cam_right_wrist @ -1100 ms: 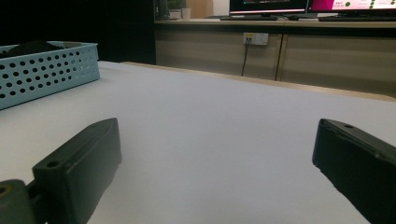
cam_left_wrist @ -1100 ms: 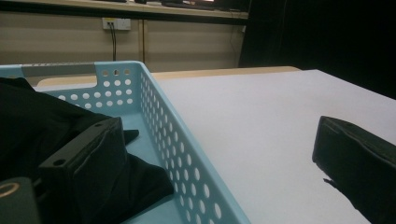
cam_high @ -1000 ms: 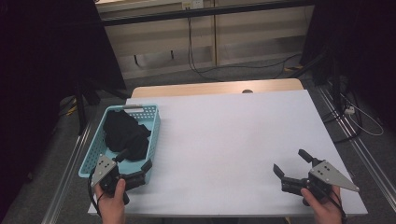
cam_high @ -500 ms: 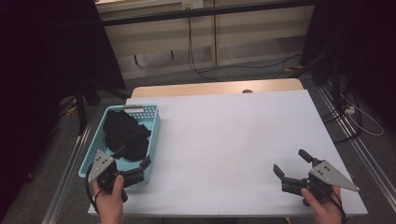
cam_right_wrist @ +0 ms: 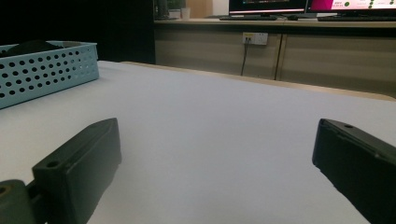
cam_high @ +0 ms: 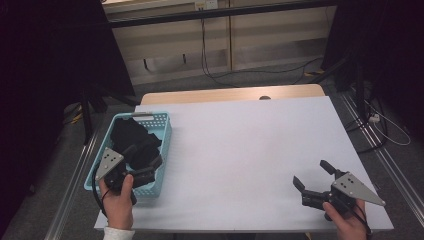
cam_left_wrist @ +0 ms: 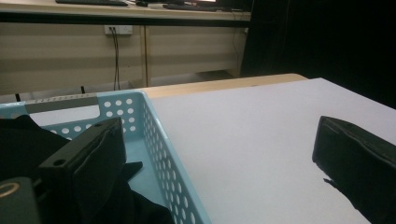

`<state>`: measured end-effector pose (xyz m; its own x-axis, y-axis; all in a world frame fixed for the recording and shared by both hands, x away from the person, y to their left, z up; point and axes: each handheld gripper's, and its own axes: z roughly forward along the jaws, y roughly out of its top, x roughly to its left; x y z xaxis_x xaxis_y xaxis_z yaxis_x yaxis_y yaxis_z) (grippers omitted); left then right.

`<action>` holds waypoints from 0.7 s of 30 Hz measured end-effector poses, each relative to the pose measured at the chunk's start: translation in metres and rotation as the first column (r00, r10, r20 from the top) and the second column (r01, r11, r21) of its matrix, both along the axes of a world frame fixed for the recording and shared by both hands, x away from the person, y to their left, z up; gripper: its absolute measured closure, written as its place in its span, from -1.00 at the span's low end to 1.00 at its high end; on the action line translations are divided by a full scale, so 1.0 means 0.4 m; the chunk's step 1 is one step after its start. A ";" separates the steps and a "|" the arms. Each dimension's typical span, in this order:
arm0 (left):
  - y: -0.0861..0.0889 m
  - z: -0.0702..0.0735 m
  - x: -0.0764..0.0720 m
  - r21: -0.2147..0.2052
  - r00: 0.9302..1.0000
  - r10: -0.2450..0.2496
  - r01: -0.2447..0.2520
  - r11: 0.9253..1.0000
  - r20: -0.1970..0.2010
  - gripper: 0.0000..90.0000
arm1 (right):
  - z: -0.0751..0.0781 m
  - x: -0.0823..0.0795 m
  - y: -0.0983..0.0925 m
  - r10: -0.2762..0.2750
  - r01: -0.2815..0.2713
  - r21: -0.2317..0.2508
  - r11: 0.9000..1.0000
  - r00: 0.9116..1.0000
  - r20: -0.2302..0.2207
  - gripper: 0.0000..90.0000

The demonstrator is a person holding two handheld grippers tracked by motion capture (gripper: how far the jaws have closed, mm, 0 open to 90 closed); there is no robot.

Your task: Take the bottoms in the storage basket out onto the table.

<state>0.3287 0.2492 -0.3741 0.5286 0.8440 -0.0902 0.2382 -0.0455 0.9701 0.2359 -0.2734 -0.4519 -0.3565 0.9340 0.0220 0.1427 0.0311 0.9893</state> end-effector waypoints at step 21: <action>-0.007 0.053 0.081 0.035 1.000 0.020 -0.020 0.999 0.010 -0.94 | 0.001 -0.004 -0.003 -0.008 0.008 -0.003 1.000 1.000 0.006 -0.99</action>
